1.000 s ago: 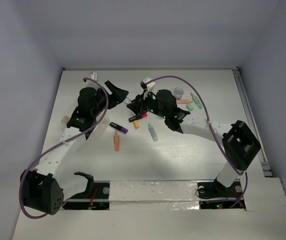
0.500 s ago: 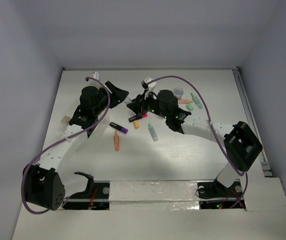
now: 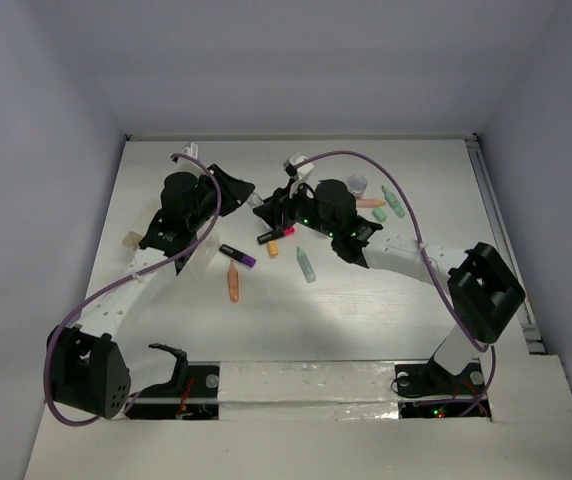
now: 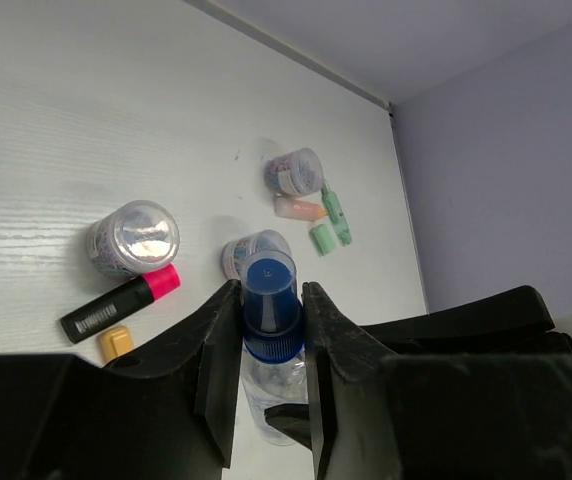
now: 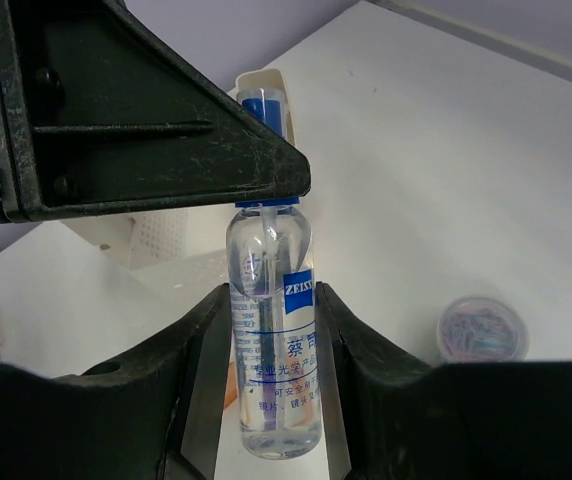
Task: Sort the stationery into containers
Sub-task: Place the stationery in the storage box.
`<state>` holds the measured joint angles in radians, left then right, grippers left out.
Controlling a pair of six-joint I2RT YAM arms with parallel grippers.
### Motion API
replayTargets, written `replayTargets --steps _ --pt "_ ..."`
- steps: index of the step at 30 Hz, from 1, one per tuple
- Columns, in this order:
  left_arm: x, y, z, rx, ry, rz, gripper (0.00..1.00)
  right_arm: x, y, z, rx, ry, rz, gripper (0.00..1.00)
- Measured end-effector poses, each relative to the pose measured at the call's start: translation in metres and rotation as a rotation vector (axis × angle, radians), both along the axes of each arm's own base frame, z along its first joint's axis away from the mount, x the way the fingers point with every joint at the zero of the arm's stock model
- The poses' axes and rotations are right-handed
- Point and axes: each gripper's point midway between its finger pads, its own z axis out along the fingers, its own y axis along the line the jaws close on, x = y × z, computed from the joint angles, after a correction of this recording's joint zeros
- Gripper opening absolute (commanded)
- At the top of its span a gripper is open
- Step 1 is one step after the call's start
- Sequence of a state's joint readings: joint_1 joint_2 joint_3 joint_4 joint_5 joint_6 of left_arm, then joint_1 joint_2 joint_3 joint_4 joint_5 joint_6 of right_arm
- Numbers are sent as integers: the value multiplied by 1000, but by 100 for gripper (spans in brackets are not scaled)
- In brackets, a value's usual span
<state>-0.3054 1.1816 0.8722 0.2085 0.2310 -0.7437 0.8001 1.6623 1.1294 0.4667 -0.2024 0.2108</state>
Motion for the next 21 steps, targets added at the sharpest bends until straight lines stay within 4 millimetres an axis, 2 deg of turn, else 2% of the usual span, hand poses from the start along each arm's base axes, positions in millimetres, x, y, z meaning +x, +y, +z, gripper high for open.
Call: replayTargets --steps 1,3,6,10,15,18,21 --pt "0 1 0 4 -1 3 0 0 0 -1 0 5 0 57" --pt "1 4 -2 28 0 15 0 -2 0 -2 4 26 -1 74" --pt "5 13 -1 82 2 55 0 -7 -4 3 6 51 -2 86" --pt "14 29 26 149 -48 134 0 -26 -22 19 25 74 -6 90" --pt "13 58 58 236 -113 258 0 -56 -61 35 52 63 -36 89" --pt "12 84 66 313 -121 362 0 -71 -82 24 45 77 -64 88" --pt "17 114 64 386 -108 473 0 -81 -96 -3 12 118 -85 88"
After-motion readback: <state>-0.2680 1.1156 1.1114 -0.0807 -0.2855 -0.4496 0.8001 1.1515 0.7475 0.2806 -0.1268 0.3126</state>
